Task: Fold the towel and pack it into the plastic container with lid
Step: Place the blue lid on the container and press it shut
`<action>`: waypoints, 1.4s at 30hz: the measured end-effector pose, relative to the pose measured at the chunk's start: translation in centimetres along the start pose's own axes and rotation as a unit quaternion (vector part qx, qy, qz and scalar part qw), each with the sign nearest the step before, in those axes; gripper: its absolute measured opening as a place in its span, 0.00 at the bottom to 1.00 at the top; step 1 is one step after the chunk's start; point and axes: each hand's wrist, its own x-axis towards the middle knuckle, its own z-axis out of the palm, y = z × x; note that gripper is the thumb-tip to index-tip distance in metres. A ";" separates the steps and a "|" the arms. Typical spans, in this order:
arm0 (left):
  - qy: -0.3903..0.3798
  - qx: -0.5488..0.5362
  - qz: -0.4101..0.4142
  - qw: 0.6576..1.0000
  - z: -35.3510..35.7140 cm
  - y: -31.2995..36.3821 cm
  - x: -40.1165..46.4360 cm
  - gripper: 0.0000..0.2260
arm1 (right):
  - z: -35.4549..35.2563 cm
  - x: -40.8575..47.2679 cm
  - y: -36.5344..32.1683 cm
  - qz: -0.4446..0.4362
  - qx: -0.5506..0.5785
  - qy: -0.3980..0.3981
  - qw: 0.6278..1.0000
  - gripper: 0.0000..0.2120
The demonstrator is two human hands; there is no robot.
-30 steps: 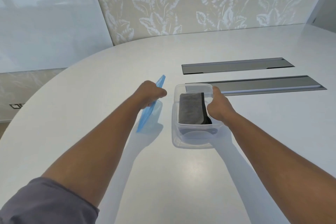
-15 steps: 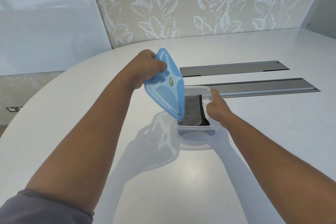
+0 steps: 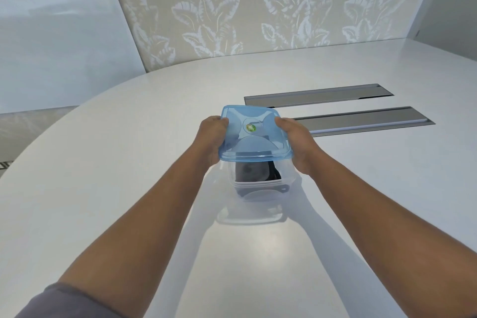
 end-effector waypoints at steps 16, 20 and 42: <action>0.037 0.197 0.055 0.978 2.2 -4.6 0.0 0.13 | -1.6 -0.4 2.9 0.040 -0.054 -0.050 0.996 0.10; 0.026 0.214 0.055 0.975 2.0 -5.3 0.5 0.14 | -1.4 0.0 2.7 0.033 -0.094 -0.052 0.994 0.10; -0.044 0.277 0.109 0.954 1.3 -6.4 0.9 0.14 | 0.3 -0.4 2.7 -0.039 -0.381 0.020 0.924 0.28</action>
